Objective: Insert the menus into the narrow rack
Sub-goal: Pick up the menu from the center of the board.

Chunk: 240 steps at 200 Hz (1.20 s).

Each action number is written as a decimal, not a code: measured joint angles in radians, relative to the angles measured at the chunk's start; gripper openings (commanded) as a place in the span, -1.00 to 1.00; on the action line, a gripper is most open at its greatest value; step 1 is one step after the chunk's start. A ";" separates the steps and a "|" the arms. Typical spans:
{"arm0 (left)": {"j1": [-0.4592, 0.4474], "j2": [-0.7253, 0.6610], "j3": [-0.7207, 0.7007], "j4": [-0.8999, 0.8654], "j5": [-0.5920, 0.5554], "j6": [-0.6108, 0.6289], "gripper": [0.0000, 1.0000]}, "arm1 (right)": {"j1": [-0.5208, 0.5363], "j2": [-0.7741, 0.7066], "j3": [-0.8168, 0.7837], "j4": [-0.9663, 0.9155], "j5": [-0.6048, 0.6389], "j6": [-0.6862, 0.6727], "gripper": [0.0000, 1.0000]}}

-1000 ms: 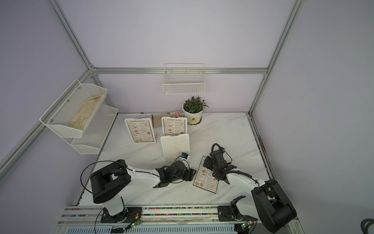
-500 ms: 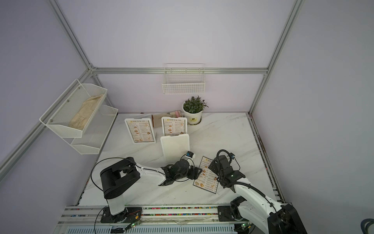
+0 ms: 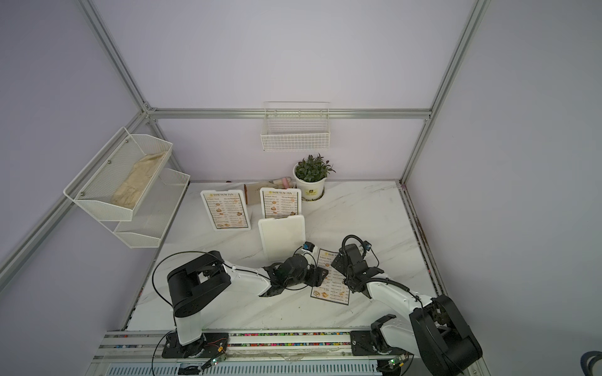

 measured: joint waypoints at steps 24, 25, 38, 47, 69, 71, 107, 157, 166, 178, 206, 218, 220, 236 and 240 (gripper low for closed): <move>0.004 0.022 0.025 0.001 0.003 0.001 0.36 | 0.000 0.019 -0.003 0.050 -0.047 -0.015 0.54; 0.005 0.023 0.026 0.001 0.004 0.001 0.36 | 0.000 0.020 -0.003 0.054 -0.050 -0.018 0.54; 0.010 0.032 0.035 0.006 0.011 0.001 0.34 | 0.000 0.031 -0.003 0.079 -0.077 -0.026 0.50; 0.014 0.035 0.037 0.009 0.019 0.000 0.33 | 0.000 0.034 -0.006 0.094 -0.095 -0.029 0.46; 0.025 0.036 0.038 0.012 0.034 -0.001 0.32 | 0.000 0.035 -0.016 0.115 -0.131 -0.040 0.21; 0.026 0.036 0.038 0.012 0.034 -0.002 0.32 | 0.000 0.035 -0.017 0.116 -0.134 -0.042 0.16; 0.035 0.030 0.036 0.009 0.041 -0.001 0.32 | 0.000 0.000 -0.043 0.091 -0.155 -0.064 -0.24; 0.043 -0.077 -0.013 -0.083 0.041 0.016 0.36 | 0.000 -0.097 -0.045 0.046 -0.159 -0.102 -0.37; 0.043 -0.117 -0.026 -0.097 0.041 0.026 0.38 | 0.000 -0.118 -0.045 0.040 -0.166 -0.113 -0.43; 0.043 -0.182 -0.046 -0.108 0.040 0.035 0.41 | 0.000 -0.142 -0.044 0.037 -0.176 -0.122 -0.58; 0.044 -0.370 -0.090 -0.134 0.032 0.067 0.51 | 0.000 -0.198 -0.037 0.034 -0.196 -0.149 -0.74; 0.045 -0.467 -0.117 -0.143 0.023 0.079 0.55 | 0.000 -0.211 -0.029 0.033 -0.201 -0.158 -0.80; 0.045 -0.487 -0.123 -0.143 0.020 0.085 0.56 | 0.000 -0.212 -0.027 0.033 -0.203 -0.161 -0.81; 0.048 -0.624 -0.174 -0.142 -0.007 0.101 0.71 | 0.000 -0.219 -0.015 0.031 -0.215 -0.171 -0.85; 0.048 -0.655 -0.185 -0.145 -0.016 0.108 0.79 | 0.000 -0.220 -0.013 0.031 -0.219 -0.174 -0.86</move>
